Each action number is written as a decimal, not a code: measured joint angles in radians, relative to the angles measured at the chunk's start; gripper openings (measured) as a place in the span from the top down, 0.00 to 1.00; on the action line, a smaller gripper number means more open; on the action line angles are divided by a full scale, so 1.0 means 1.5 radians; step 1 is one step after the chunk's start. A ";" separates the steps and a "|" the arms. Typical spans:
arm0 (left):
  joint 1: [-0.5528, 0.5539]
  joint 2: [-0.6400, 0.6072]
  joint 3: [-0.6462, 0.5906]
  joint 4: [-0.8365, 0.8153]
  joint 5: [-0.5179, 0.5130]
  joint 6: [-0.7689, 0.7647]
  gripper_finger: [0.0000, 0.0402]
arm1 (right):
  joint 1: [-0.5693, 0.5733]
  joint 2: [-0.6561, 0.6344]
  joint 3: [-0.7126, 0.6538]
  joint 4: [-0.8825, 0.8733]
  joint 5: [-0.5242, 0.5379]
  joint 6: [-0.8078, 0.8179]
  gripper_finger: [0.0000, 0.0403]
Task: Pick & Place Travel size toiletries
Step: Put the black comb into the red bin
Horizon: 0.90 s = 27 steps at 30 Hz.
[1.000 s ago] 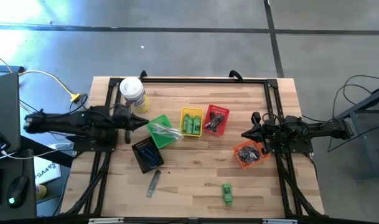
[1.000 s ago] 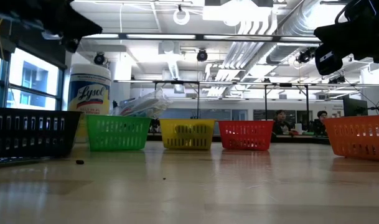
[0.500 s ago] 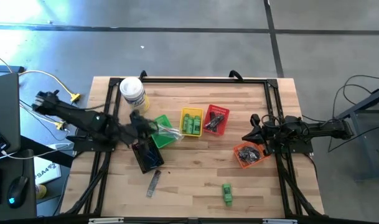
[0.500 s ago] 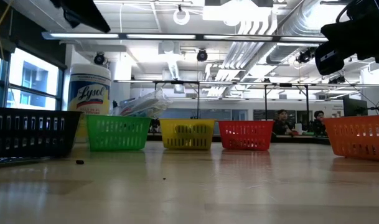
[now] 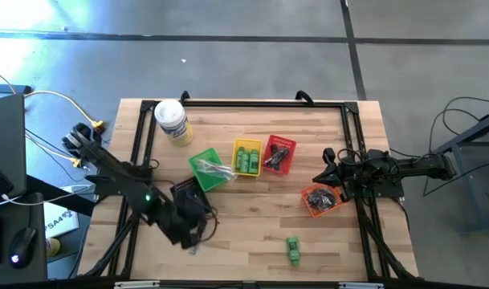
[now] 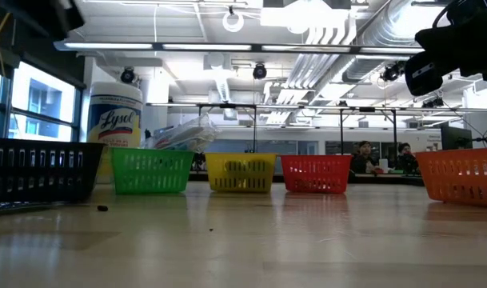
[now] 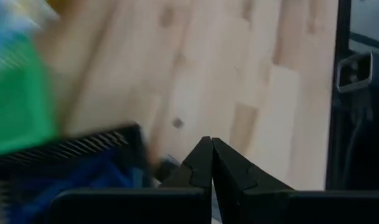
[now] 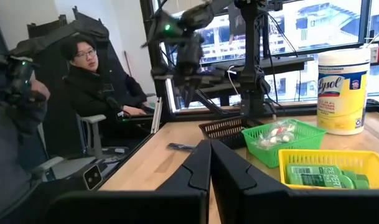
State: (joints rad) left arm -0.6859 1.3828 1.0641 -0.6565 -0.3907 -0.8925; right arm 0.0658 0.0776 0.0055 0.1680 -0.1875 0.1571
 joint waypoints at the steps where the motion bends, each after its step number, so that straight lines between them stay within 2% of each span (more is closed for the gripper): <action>1: -0.008 0.013 0.000 0.007 0.009 -0.015 1.00 | 0.000 0.000 0.000 0.001 0.000 0.000 0.99; 6: -0.033 0.068 0.000 0.026 0.034 -0.107 1.00 | 0.000 0.000 0.000 0.027 0.001 -0.007 0.99; 10: -0.033 0.107 0.000 0.045 0.086 -0.173 1.00 | 0.000 0.000 0.000 0.048 0.002 -0.023 0.99; 17: -0.032 0.191 0.001 0.177 0.191 -0.222 1.00 | 0.000 0.000 0.000 0.065 0.041 -0.038 0.99; 20: -0.032 0.219 0.001 0.187 0.194 -0.246 1.00 | 0.000 0.000 0.000 0.060 0.056 -0.038 0.99; 27: -0.032 0.243 0.000 0.136 0.190 -0.340 0.98 | 0.000 0.000 0.000 0.047 0.054 -0.037 0.99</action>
State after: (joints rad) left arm -0.7338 1.7466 1.0637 -0.4526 -0.1058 -1.4029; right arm 0.0658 0.0776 0.0055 0.2382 -0.1066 0.1017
